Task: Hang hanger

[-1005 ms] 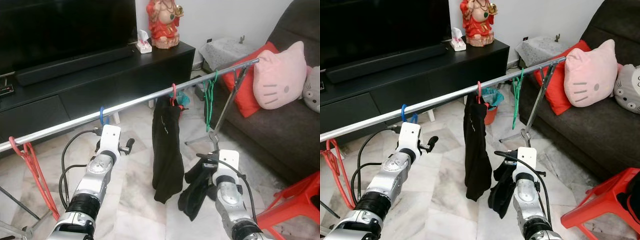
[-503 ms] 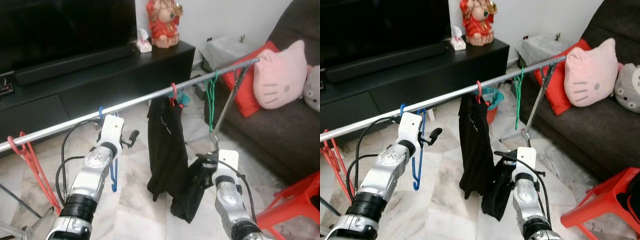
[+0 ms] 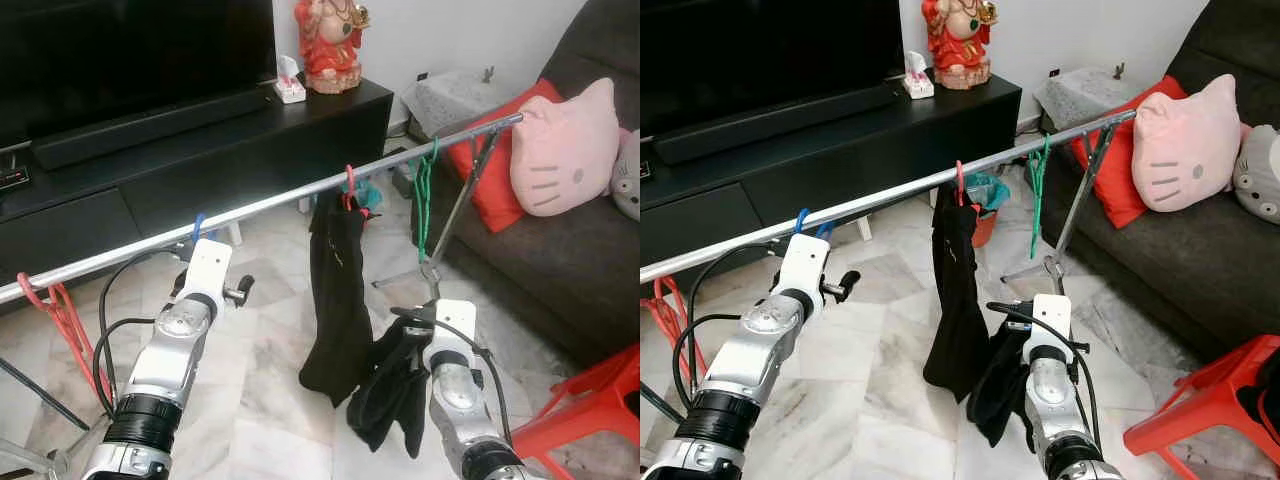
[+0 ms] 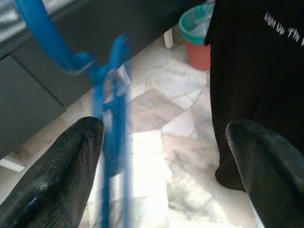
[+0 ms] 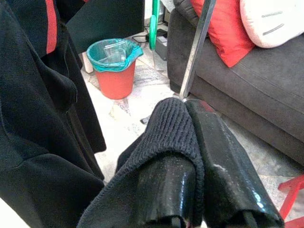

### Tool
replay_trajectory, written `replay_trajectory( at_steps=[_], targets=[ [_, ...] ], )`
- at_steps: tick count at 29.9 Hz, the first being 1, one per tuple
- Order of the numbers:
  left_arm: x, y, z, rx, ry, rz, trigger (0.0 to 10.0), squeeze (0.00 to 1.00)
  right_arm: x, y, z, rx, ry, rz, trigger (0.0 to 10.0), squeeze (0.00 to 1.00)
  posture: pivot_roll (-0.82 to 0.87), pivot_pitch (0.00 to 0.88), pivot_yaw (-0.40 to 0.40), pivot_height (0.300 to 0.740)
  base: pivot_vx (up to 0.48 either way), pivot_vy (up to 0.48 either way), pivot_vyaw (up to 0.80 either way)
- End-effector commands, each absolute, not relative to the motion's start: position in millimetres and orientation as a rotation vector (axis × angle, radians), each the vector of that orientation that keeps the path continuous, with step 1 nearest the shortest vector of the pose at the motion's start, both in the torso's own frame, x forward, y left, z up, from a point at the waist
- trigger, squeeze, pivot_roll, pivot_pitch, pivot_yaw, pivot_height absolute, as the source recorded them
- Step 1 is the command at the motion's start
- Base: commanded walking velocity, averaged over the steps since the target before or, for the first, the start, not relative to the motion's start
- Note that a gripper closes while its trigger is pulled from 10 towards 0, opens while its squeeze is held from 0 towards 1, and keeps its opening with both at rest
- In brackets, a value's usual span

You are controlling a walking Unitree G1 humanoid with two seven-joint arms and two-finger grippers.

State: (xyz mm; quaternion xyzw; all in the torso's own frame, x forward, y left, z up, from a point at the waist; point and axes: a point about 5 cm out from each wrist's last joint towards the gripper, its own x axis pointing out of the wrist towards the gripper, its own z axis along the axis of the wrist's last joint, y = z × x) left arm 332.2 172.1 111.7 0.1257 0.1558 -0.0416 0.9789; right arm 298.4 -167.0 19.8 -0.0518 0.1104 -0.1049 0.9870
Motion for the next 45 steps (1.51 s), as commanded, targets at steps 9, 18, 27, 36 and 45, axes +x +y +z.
replay_trajectory(
  at_steps=[9,18,27,36,45],
  targets=[
    [329.2,184.1,130.3,0.283,0.288,-0.022,10.0,0.00,303.1,-166.6,24.8,-0.100,0.206,-0.207,10.0,0.00,0.07,0.000,-0.016,0.740,0.000,0.000,0.00],
    [333.4,178.3,117.2,0.259,0.310,-0.048,10.0,0.00,303.4,-164.9,24.6,-0.095,0.209,-0.201,10.0,0.00,0.07,0.000,-0.015,0.740,0.000,0.000,0.00],
    [352.9,186.8,118.4,0.210,0.255,0.064,10.0,0.00,304.1,-163.3,25.4,-0.091,0.205,-0.196,10.0,0.00,0.07,0.000,-0.012,0.740,0.000,0.000,0.00],
    [364.6,177.6,121.5,0.171,0.226,0.046,10.0,0.00,305.0,-161.1,25.4,-0.089,0.209,-0.182,10.0,0.00,0.06,0.000,-0.014,0.740,0.000,0.000,0.00],
    [367.0,170.7,107.5,0.167,0.280,0.049,10.0,0.00,305.4,-160.8,26.1,-0.089,0.205,-0.177,10.0,0.00,0.06,0.000,-0.014,0.740,0.000,0.000,0.00]
  ],
)
